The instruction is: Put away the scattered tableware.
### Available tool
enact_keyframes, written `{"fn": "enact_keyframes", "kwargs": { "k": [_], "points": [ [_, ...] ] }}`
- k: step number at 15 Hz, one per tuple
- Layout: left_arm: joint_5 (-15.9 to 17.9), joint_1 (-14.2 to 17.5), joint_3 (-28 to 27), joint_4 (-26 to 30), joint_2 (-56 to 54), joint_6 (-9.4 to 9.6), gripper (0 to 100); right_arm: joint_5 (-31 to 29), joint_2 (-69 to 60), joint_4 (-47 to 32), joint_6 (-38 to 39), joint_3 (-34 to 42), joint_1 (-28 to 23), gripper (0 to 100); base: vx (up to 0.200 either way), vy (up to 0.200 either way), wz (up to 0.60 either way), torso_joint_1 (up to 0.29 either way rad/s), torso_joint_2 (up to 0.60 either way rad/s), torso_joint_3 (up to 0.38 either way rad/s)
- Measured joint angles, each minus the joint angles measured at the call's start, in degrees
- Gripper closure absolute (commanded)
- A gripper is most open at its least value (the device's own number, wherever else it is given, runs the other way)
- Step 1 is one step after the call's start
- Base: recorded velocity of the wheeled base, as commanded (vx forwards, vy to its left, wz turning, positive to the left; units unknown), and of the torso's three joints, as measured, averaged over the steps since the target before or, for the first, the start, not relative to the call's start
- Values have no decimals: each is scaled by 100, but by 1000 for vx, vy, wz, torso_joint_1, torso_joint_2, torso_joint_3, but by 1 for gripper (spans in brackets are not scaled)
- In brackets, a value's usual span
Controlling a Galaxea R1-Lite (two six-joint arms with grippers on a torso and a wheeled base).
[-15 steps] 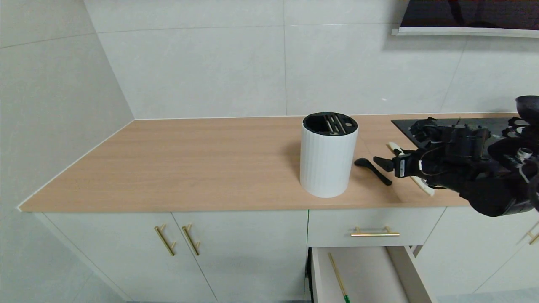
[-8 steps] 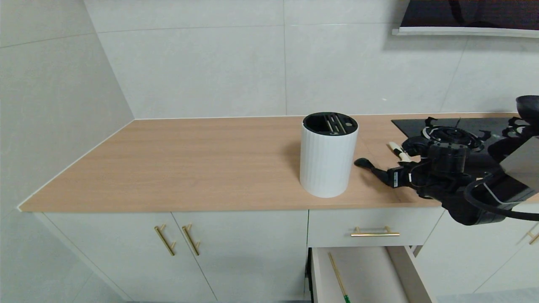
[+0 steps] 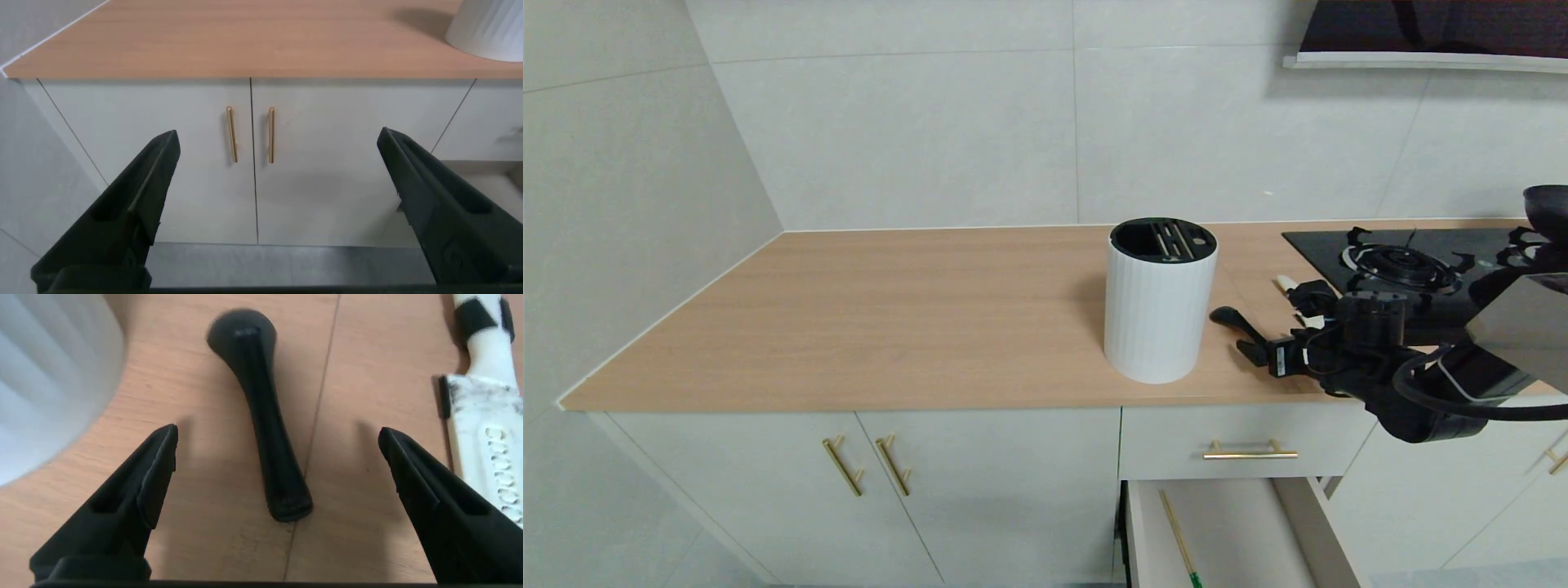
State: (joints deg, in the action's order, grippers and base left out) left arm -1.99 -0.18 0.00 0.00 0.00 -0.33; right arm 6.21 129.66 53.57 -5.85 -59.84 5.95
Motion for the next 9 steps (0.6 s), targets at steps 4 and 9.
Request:
{"fn": "enact_keyframes", "kwargs": {
  "k": [4, 9],
  "points": [
    [0, 0, 0, 0, 0, 0, 0, -121, 132, 2, -2, -90, 5, 0, 0, 0, 0, 0, 0, 0],
    [-1, 0, 0, 0, 0, 1, 0, -123, 179, -9, -2, -118, 2, 100, 0, 0, 0, 0, 0, 0]
  ]
}}
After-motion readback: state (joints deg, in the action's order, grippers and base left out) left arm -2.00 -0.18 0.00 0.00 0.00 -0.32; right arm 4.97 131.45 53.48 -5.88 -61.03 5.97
